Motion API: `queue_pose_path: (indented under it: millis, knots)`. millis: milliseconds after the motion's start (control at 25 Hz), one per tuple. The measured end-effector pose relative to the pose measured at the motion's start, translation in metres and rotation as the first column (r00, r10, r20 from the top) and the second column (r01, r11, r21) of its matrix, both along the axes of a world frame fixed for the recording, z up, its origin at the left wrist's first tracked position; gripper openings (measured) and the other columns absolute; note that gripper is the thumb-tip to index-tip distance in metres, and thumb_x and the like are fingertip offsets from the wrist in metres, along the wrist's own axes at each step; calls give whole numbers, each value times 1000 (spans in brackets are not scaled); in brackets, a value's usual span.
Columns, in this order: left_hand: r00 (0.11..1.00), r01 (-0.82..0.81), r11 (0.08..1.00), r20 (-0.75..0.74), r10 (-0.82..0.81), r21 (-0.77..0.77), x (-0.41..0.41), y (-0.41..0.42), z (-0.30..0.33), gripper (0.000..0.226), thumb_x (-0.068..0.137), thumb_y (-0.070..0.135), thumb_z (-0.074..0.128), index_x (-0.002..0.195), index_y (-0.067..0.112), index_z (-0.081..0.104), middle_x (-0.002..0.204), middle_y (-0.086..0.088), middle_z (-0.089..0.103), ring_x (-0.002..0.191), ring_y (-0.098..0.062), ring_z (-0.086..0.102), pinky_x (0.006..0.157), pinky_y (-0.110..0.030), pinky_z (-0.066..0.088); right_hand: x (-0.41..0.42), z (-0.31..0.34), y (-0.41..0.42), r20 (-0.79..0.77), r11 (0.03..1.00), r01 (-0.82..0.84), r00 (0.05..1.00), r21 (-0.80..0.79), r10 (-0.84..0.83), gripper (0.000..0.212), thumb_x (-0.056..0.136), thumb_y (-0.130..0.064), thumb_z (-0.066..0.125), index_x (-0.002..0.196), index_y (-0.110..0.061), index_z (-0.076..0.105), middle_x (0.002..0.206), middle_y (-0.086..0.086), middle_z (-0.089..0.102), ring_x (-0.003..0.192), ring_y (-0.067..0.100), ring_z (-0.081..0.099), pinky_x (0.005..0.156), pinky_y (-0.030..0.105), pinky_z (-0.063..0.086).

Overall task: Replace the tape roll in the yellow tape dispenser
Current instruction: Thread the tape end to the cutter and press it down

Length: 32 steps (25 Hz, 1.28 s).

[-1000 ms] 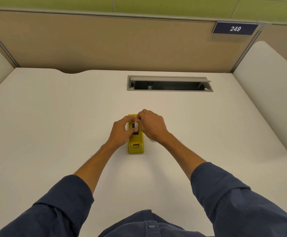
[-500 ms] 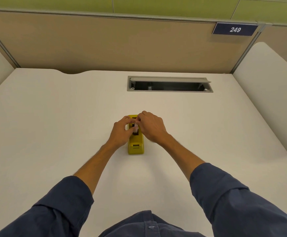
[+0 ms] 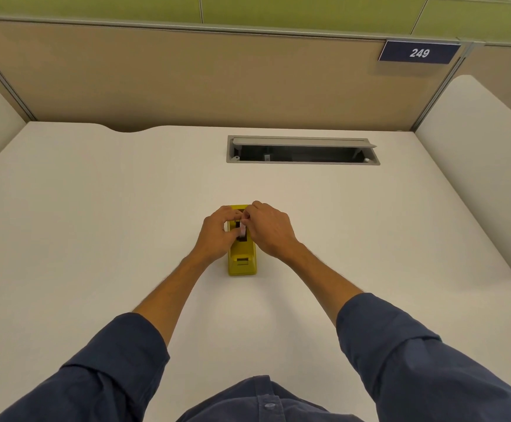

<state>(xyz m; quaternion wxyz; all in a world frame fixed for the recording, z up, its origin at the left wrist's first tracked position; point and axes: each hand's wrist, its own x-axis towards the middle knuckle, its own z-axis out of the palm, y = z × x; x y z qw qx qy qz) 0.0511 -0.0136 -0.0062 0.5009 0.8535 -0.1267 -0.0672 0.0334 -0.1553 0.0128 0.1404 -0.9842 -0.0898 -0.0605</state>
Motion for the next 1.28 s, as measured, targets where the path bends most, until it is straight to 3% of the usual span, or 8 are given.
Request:
queue_pose_path:
  millis: [240,400,600,880,1080,1280]
  knots:
    - [997,-46,998,-53,49,48,-1,-1,3,28,88,20,62,116,16,66,143,-6,46,126,-26,45,96,-32,37,-1,-3,0,31,1000,8,999,-11,-8,17,96,-25,51,101,-13,62,100,5,62,88,23,58,59,31,41]
    - [999,-35,997,-39,37,64,-1,0,5,28,87,18,63,115,15,66,140,-7,49,124,-27,48,97,-30,35,-2,-5,0,52,1000,9,999,-7,-8,19,96,-25,51,101,-12,63,100,5,63,88,23,59,59,32,41]
    - [1000,0,997,-17,2,79,-4,1,5,33,89,18,60,121,15,62,139,-6,49,122,-28,49,102,-42,43,-3,-6,2,65,1000,2,998,0,-1,16,95,-23,51,100,-12,63,98,5,62,88,23,58,58,31,39]
    - [1000,24,998,-13,-24,58,-5,3,3,30,87,25,64,116,19,65,136,-5,51,123,-25,48,100,-38,43,-4,-8,1,97,1000,3,995,4,-3,19,96,-23,51,104,-12,64,102,5,65,90,22,59,63,31,44]
    - [999,-4,996,-37,7,92,-4,2,4,33,84,23,68,117,22,64,145,-6,43,129,-28,43,104,-43,40,-9,-8,2,143,1000,-23,989,-7,24,19,97,-19,50,104,-14,67,98,5,66,86,24,60,60,33,45]
    - [1000,6,991,-28,-3,133,-1,4,4,35,83,21,69,117,20,63,145,-6,44,128,-31,44,105,-48,41,-17,-6,1,298,995,-98,949,-36,104,15,78,-6,75,92,-8,71,73,11,68,62,30,63,45,30,43]
